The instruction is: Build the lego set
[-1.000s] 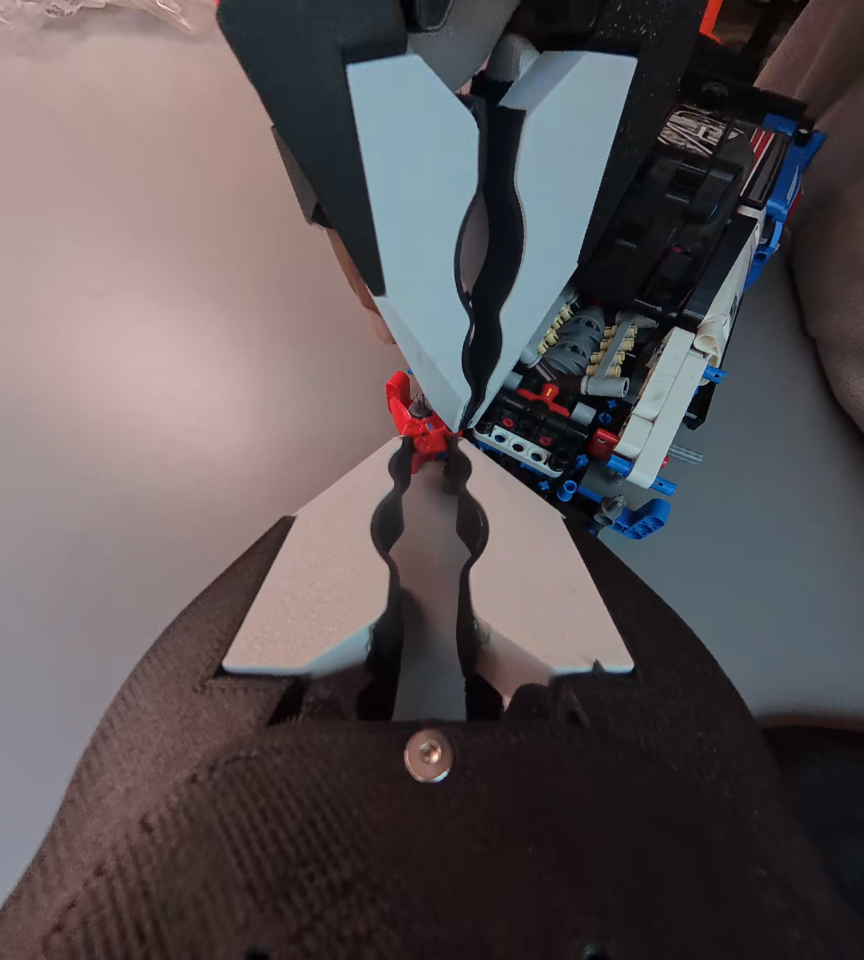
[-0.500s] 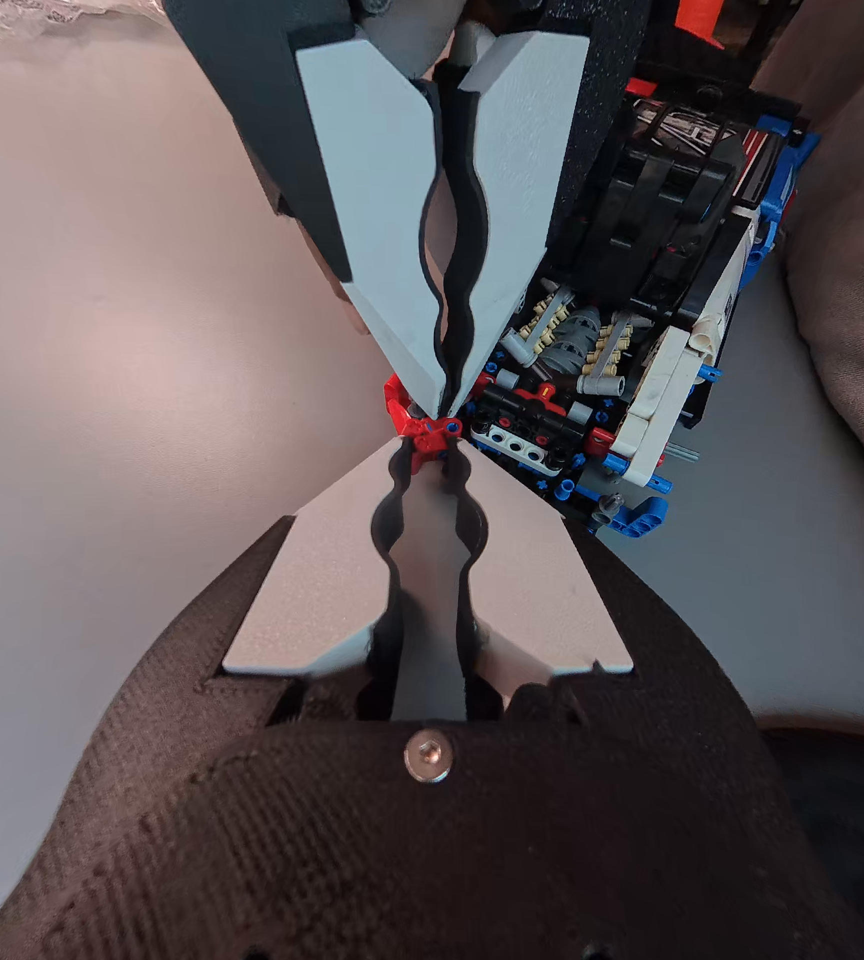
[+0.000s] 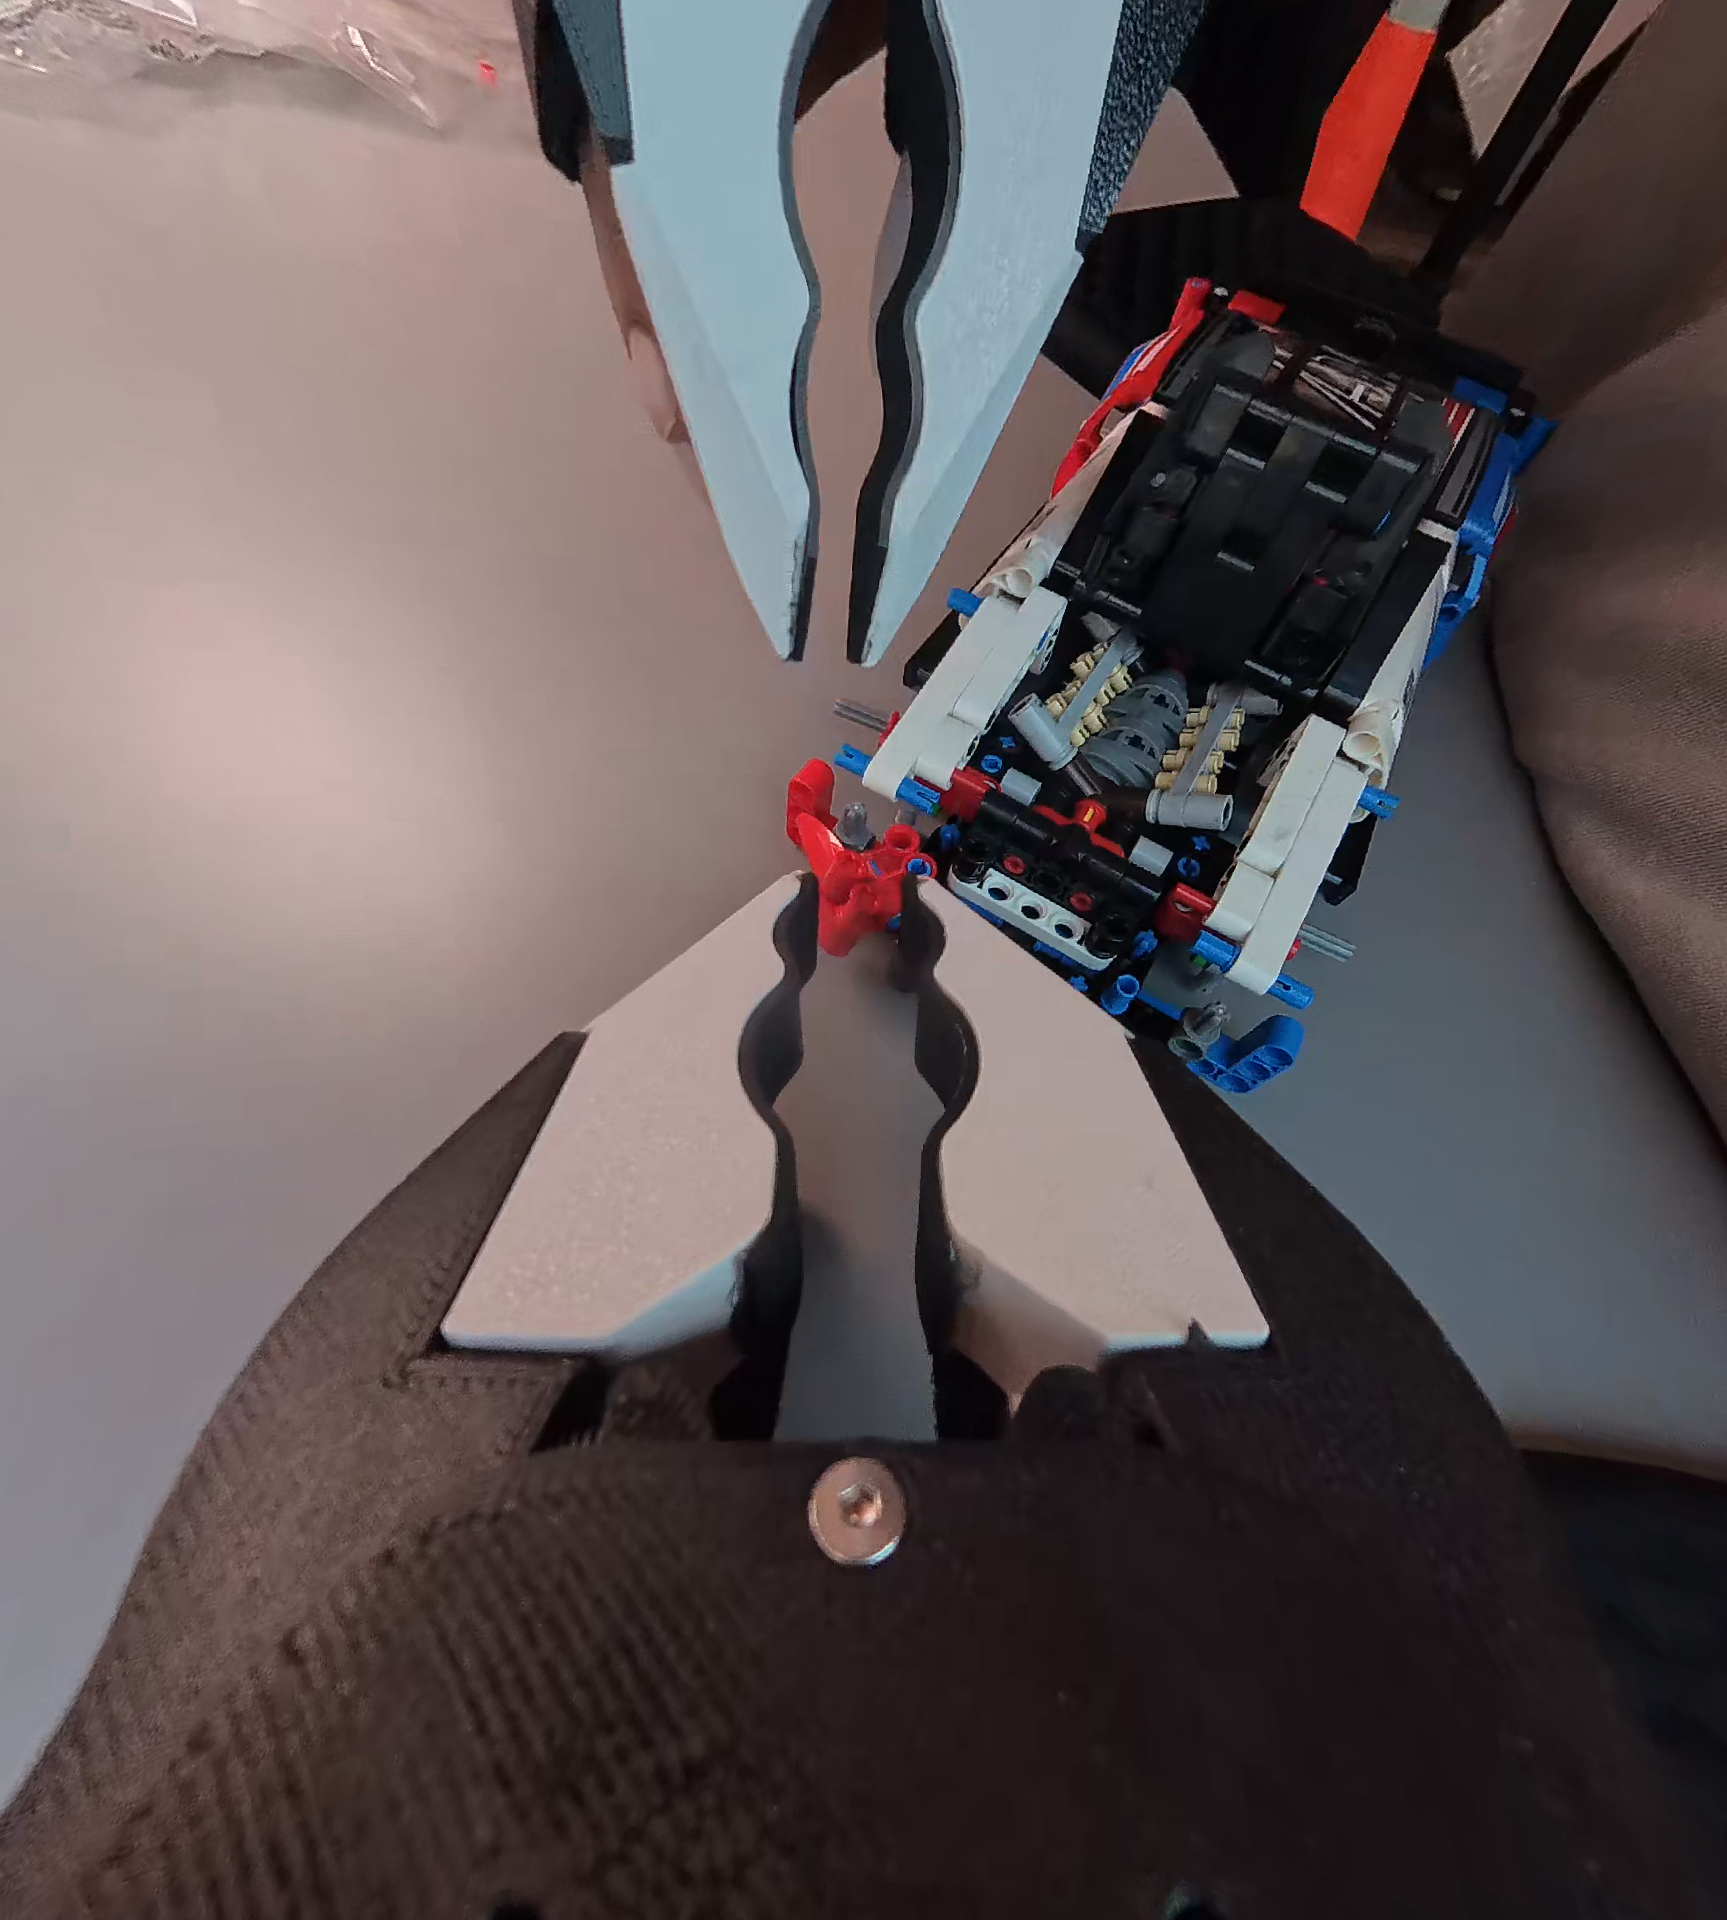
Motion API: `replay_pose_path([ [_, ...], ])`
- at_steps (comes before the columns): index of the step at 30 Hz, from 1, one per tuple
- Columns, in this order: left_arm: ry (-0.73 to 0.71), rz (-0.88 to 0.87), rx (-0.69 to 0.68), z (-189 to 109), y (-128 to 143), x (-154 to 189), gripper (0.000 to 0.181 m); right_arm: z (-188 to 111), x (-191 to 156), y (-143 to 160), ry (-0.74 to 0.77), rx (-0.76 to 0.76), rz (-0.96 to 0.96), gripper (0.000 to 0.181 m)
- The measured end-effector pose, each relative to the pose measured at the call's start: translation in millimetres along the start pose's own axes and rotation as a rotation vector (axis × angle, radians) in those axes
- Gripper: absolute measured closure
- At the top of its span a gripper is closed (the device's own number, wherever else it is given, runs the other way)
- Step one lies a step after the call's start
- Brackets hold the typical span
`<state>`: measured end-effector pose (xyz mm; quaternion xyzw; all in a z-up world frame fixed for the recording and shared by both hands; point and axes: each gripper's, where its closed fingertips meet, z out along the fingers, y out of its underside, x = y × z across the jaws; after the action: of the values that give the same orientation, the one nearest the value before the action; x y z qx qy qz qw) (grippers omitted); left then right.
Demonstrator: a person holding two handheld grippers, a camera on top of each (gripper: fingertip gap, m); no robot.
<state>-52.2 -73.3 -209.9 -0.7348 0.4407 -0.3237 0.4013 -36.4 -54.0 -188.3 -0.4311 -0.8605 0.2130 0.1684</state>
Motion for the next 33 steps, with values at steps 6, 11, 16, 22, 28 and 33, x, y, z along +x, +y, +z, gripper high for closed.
replay_pose_path([
  [6, 0.041, -0.045, -0.033, 2, 5, 4, 0.162, 14, -4, 0, -0.009, 0.001, -0.027, 0.176],
  [11, 0.023, -0.072, -0.064, 7, 7, 4, 0.164, 28, -5, -1, -0.051, -0.034, -0.073, 0.175],
  [16, -0.001, -0.094, -0.094, 6, 8, 4, 0.166, 29, -9, -2, -0.094, -0.023, -0.067, 0.181],
  [22, -0.016, -0.16, -0.119, 6, 10, 3, 0.17, 29, -10, -2, -0.076, -0.011, -0.058, 0.181],
  [28, 0.014, -0.329, -0.139, 8, 12, 4, 0.17, 29, -11, -3, -0.053, 0.005, -0.031, 0.181],
  [33, 0.135, -0.497, -0.153, 8, 12, 8, 0.169, 29, -14, -4, -0.037, 0.011, -0.022, 0.181],
])
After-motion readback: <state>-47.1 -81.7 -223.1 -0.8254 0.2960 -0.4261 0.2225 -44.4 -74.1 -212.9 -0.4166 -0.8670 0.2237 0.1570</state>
